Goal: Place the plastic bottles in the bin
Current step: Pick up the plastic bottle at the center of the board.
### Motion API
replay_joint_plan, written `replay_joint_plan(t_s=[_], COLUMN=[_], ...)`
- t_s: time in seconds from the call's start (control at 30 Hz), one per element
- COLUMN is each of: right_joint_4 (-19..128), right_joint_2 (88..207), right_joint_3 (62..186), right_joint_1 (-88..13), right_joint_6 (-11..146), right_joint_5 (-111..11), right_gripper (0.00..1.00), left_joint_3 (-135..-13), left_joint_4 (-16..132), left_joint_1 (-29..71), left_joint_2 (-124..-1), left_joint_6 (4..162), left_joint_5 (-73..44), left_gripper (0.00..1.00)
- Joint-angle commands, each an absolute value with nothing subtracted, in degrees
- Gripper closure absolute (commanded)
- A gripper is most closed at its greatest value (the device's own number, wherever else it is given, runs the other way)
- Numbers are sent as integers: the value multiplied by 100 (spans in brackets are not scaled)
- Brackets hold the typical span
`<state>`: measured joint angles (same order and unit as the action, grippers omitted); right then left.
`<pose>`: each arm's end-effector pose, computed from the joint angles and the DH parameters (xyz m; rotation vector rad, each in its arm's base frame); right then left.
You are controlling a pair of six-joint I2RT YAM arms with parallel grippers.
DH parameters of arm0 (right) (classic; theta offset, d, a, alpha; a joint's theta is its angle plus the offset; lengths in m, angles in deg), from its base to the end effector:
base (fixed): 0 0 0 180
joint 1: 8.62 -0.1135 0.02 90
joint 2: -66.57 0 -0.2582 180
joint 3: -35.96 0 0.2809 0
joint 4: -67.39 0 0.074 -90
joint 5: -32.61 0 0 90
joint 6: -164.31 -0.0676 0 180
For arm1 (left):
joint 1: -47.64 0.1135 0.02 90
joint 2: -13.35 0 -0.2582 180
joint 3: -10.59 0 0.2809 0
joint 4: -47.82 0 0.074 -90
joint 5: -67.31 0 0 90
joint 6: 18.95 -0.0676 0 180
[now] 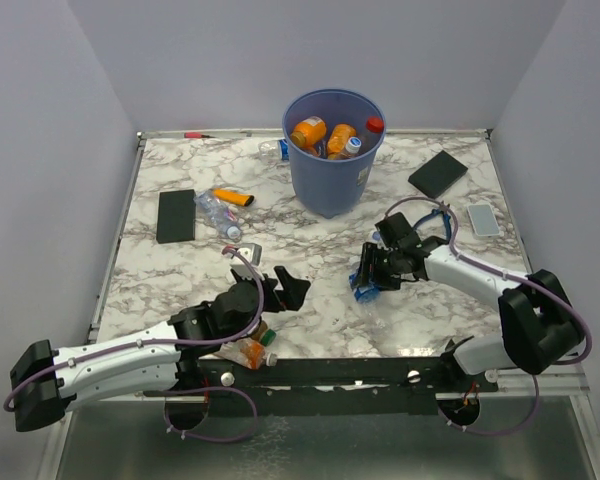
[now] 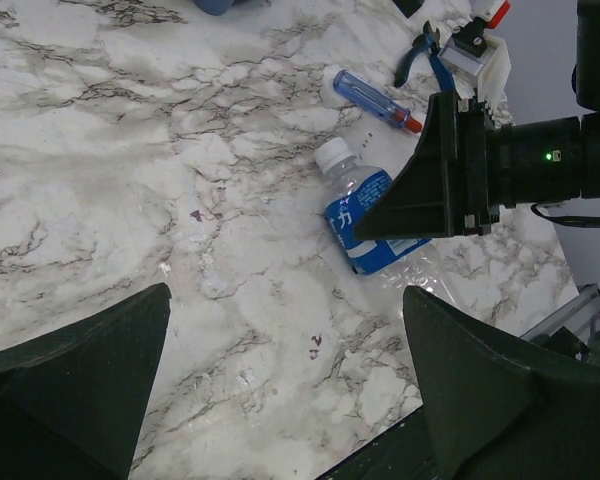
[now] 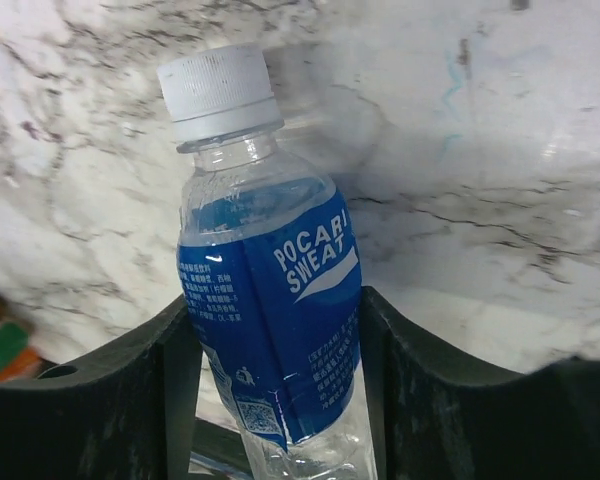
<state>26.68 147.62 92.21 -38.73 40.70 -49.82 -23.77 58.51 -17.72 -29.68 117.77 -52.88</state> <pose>0.2492 0.1548 0.1224 0.0455 2.8082 0.4795 0.1284 -0.1984 0.2034 -0.0510 1.9492 -0.8370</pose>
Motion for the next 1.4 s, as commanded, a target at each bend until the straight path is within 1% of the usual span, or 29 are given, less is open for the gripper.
replay_joint_plan(t_s=[0.0,0.1,0.27,0.37,0.47,0.67,0.77,0.93,1.13,1.23,1.37], right_joint_4=[3636,4175,5465,6643,7673,8875,9219,9602,9959,10050,9650], right_joint_2=[14699,14193,12715,11958,11559,11524,11563,11588,11528,11458,11191], right_joint_3=[8869,8704,8545,8287,8166,8363,8517,8632,8560,8521,8518], right_joint_1=[-4015,-4082,-4211,-4262,-4303,-4452,-4477,-4480,-4483,-4476,-4481], right_joint_6=[3598,3291,3009,2900,2802,2792,2778,2623,2448,2407,2652], right_joint_5=[-4302,-4227,-4115,-3931,-3815,-3550,-3364,-3089,-2805,-2674,-2821], right_gripper=[52,56,56,55,55,55,55,55,55,55,57], left_joint_3=[-2314,-2349,-2336,-2234,-2535,-3964,-4233,-4464,-4558,-4569,-4612], left_joint_4=[5770,5739,5228,4197,3811,4239,4088,3886,3941,4067,4272], left_joint_1=[-1775,-1773,-1767,-1765,-1757,-1748,-1740,-1730,-1714,-1701,-1687], left_joint_2=[-2851,-2744,-2058,-1568,-1585,-2804,-3250,-3744,-4098,-4038,-3744], left_joint_6=[11834,11678,11121,10524,10001,9584,9634,9702,9701,9614,9393], left_joint_5=[-5339,-5319,-5397,-4913,-4194,-2468,-1981,-1574,-1603,-1997,-2545], left_gripper=[1,1,1,1,1,1,1,1,1,1,1])
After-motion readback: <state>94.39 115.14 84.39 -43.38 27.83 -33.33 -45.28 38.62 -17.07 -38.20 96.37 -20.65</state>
